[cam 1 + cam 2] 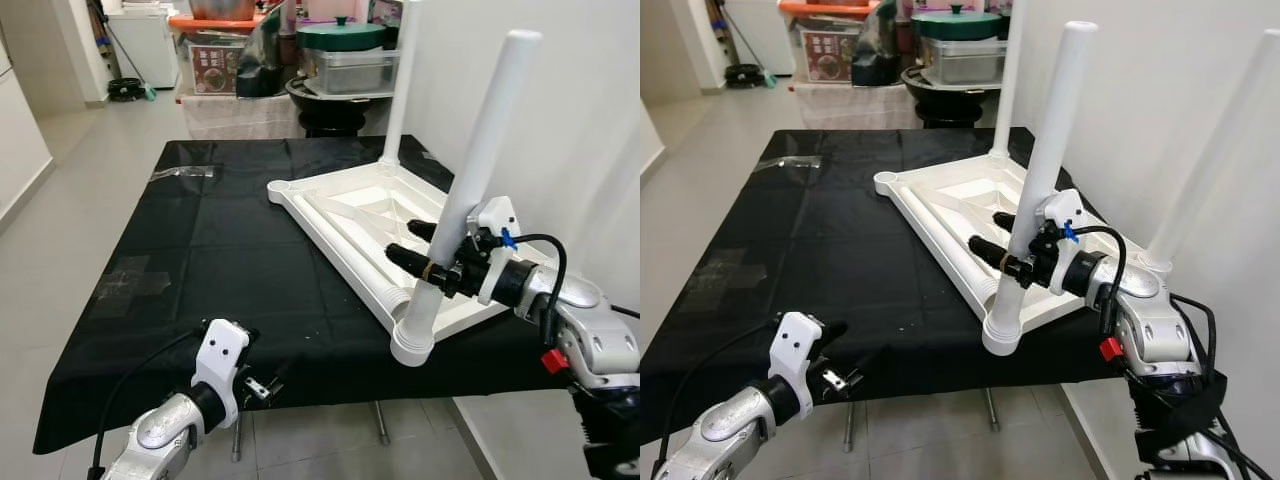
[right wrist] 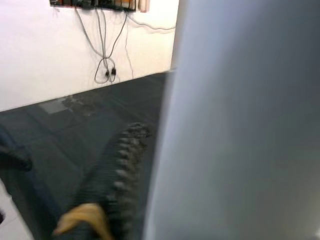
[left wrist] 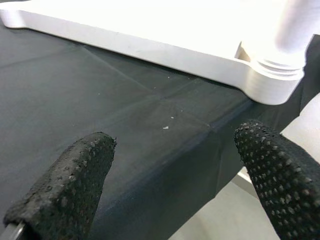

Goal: Building children table

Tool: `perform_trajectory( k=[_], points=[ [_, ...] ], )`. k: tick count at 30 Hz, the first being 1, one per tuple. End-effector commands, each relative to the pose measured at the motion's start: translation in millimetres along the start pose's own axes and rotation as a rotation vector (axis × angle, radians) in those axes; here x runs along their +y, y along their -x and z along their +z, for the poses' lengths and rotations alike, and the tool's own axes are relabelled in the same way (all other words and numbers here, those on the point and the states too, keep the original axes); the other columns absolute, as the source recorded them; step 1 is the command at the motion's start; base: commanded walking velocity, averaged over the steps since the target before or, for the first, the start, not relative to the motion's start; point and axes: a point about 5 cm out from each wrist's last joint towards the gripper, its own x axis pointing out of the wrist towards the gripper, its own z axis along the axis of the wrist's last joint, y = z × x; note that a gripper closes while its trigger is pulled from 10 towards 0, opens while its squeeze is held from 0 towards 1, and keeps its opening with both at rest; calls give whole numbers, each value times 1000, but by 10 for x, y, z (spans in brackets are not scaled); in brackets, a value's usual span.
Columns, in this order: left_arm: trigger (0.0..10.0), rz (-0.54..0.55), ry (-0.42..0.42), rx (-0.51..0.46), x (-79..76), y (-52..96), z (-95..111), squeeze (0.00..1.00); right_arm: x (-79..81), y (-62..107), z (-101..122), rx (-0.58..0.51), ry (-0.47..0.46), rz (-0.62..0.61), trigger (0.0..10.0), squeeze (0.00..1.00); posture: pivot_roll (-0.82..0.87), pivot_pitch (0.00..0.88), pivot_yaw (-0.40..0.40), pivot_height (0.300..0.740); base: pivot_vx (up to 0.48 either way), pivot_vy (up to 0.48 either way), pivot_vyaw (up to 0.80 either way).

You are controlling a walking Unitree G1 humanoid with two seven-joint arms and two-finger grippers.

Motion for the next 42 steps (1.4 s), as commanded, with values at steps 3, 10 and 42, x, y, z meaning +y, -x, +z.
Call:
perform_trajectory(
  k=[3, 10, 42],
  points=[
    [10000, 7, -3, 20, 12, 24, -49, 0, -56, -55, -72, 58, 56, -79, 0, 0, 66, 0, -59, 740, 0, 0, 0],
    [10000, 4, -1, 21, 11, 26, -52, 0, -340, 44, -362, 214, -35, -550, 0, 0, 58, 0, -50, 740, 0, 0, 0],
    [10000, 2, 5, 28, 2, 35, -79, 0, -300, -120, 40, -40, -173, -599, 10000, 0, 45, 0, -51, 740, 0, 0, 0]
  ],
)
